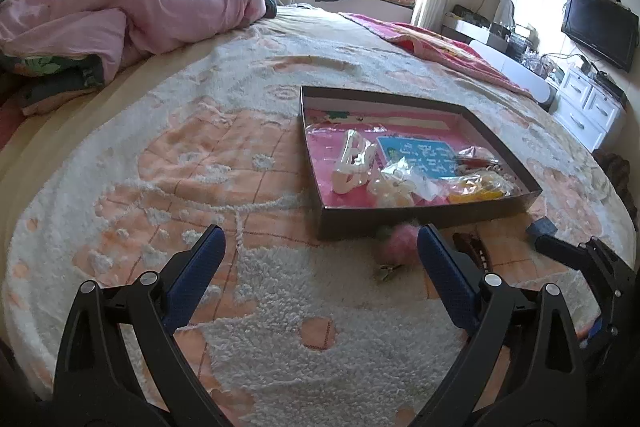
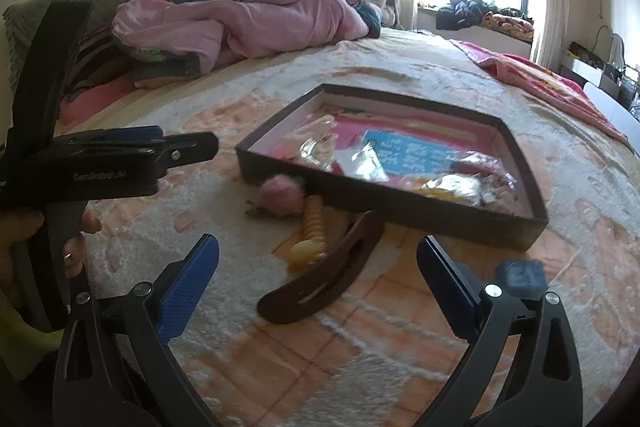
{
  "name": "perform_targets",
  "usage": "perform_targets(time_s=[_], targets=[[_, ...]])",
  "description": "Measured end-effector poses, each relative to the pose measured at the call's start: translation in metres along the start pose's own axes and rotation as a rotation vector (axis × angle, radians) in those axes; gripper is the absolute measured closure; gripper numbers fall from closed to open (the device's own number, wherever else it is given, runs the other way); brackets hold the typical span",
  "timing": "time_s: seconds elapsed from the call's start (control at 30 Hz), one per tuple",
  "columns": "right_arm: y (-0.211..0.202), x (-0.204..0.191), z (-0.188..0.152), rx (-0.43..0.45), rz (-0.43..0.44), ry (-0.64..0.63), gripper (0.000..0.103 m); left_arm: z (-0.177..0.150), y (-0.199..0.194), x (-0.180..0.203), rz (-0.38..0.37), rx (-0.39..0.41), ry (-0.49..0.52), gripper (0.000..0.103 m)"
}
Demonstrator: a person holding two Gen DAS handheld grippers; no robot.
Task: Organize jewelry
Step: 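Move both tools back toward the loose hair accessories beside the box, then grasp the pink pom-pom hair tie with the left tool while the right grasps the maroon hair claw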
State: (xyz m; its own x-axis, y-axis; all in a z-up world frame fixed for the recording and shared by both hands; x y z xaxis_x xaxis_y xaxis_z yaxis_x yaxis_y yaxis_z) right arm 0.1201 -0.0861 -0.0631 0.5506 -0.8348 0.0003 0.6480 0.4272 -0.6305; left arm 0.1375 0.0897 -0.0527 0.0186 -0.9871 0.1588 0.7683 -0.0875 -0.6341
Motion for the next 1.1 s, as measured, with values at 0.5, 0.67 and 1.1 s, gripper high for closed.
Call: perform_targets(time_s=[0.5, 0.67, 1.1], targets=[[0.033, 0.003, -0.025, -0.101, -0.028, 0.084, 0.008, -0.016, 0.026, 0.010, -0.115, -0.118, 0.003, 0.027], [0.030, 0.022, -0.030, -0.096, -0.052, 0.136, 0.020, -0.018, 0.037, 0.021, -0.135, -0.131, 0.021, 0.027], [0.011, 0.059, -0.039, -0.078, -0.070, 0.206, 0.069, -0.021, 0.054, 0.051, -0.166, -0.139, 0.111, 0.055]])
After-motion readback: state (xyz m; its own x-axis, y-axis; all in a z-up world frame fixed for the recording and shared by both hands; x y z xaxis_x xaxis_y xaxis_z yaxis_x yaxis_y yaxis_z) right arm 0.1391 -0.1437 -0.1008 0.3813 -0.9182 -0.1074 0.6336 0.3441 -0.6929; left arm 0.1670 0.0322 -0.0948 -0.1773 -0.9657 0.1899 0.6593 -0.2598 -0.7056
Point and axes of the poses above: each gripper's, at about its wrist camera, not at the fingertips, and y roughly the way its jaws point, x to its right, z to its top, the point moved 5 cm from there along y, roughly the way its jaws point, and after that the axes turned 1 degree about -z, right-handed, at the moved point
